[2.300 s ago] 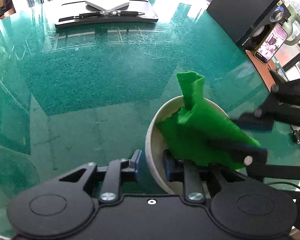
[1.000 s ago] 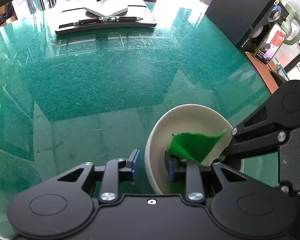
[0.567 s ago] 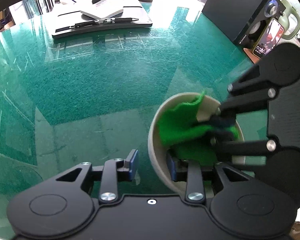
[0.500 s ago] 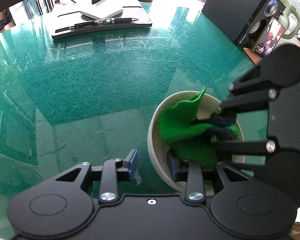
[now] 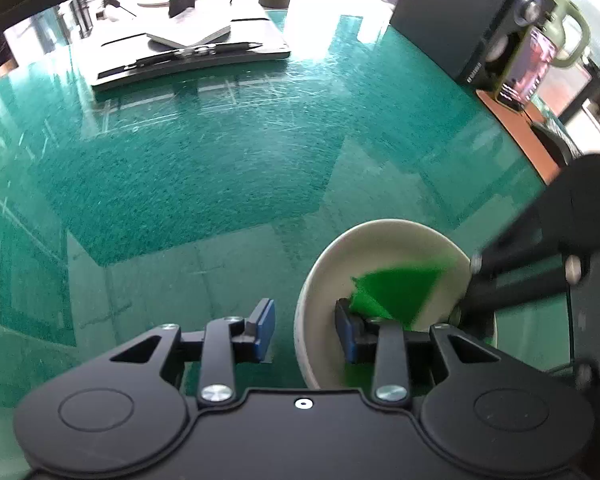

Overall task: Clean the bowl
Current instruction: 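Wipe the bowl interior with the cloth in the right gripper while the left holds the rim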

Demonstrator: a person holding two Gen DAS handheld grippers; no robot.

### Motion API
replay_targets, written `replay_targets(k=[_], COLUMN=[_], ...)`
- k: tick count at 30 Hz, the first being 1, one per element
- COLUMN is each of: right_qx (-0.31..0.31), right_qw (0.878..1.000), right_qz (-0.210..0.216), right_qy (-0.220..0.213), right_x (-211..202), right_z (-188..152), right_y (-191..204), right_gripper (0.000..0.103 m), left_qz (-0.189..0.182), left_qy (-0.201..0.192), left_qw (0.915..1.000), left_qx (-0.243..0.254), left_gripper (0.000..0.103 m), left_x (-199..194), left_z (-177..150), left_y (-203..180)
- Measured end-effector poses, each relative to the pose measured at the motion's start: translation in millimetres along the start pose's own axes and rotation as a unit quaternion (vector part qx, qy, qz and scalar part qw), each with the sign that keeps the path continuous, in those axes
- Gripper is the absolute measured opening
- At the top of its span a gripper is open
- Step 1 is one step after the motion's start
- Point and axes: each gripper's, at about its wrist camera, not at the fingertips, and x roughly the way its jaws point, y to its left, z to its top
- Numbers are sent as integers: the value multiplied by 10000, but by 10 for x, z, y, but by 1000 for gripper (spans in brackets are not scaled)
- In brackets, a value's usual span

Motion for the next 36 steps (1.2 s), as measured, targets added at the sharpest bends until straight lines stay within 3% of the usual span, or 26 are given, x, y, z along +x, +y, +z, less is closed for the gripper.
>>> replay_targets(k=[4, 6, 8, 11, 13, 14, 15, 16, 17, 18, 19, 20, 21, 24, 25, 26, 28, 29, 30, 31, 32, 33, 34, 35, 36], right_qx=[-92, -172, -265, -246, -216, -203, -191, -178, -161, -142, -135, -141, -120, 60, 84, 119, 248, 332, 435, 538, 592, 561, 536, 521, 519], right_qw=[9977, 9969, 9965, 9965, 9965, 9965, 9965, 9965, 9966, 9970, 9971, 9971, 9971, 9979, 9980, 9979, 9976, 9974, 9970, 9965, 9962, 9962, 9962, 9965, 9969], right_qz=[-661, -751, -777, -787, -795, -801, -807, -812, -802, -763, -744, -750, -741, -638, -625, -623, -631, -630, -625, -620, -626, -654, -670, -638, -572], right_qy=[-147, -143, -142, -153, -140, -128, -116, -104, -91, -72, -54, -60, -72, -91, -106, -126, -121, -123, -134, -146, -153, -152, -153, -157, -159], right_x=[-8, 16, 43, 63, 45, 29, 13, -3, -18, -29, -38, -51, -51, -66, -75, -84, -91, -95, -102, -108, -112, -111, -111, -115, -124], right_z=[57, 41, 1, -22, -43, -57, -70, -84, -96, -100, -105, -116, -110, -88, -94, -103, -104, -105, -107, -110, -112, -114, -117, -120, -123], right_y=[-66, -47, -7, 1, 34, 60, 86, 111, 139, 163, 181, 197, 195, 180, 189, 197, 192, 190, 188, 187, 193, 212, 227, 234, 232], right_gripper=[3, 3, 3, 3, 3, 3, 4, 5, 6, 6, 6, 6, 6, 6, 6, 6, 6, 6, 6, 6, 6, 6, 6, 6, 5], left_qz=[-48, -166, -85, -5, 54, 239, 549, 567, 460, 340, 55, -233, -540, -411, -446, -495, -319, 300, 587, 536, 473, 186, -94, -257, -402], left_qy=[-110, -611, -833, -696, -744, -748, -700, -698, -677, -658, -662, -663, -634, -671, -660, -578, -534, -446, -412, -401, -391, -393, -392, -361, -334], left_qw=[9998, 9970, 9951, 9963, 9956, 9953, 9948, 9949, 9954, 9958, 9961, 9957, 9956, 9959, 9961, 9968, 9980, 9985, 9972, 9975, 9978, 9989, 9992, 9990, 9986], left_qx=[164, 442, 534, 504, 562, 572, 497, 459, 499, 539, 577, 602, 440, 447, 382, 241, 123, 142, 200, 235, 262, 166, 73, 39, 23], left_gripper=[35, 45, 48, 52, 66, 94, 103, 102, 101, 81, 59, 16, 14, 16, 19, 34, 79, 101, 103, 103, 88, 58, 45, 22, 20], left_x=[-5, 4, 1, -1, 10, 27, 65, 75, 70, 64, 26, -12, -43, -75, -78, -73, -86, -109, -118, -133, -147, -153, -158, -144, -130], left_z=[-34, -140, -209, -164, -170, -174, -182, -186, -185, -182, -155, -129, -103, -165, -174, -190, -196, -217, -232, -252, -272, -291, -308, -281, -256], left_y=[-25, 1, 10, -22, -32, -34, -13, 12, 29, 45, 44, 42, 43, -22, -14, 20, 64, 35, 11, -4, -17, -2, 10, -11, -35])
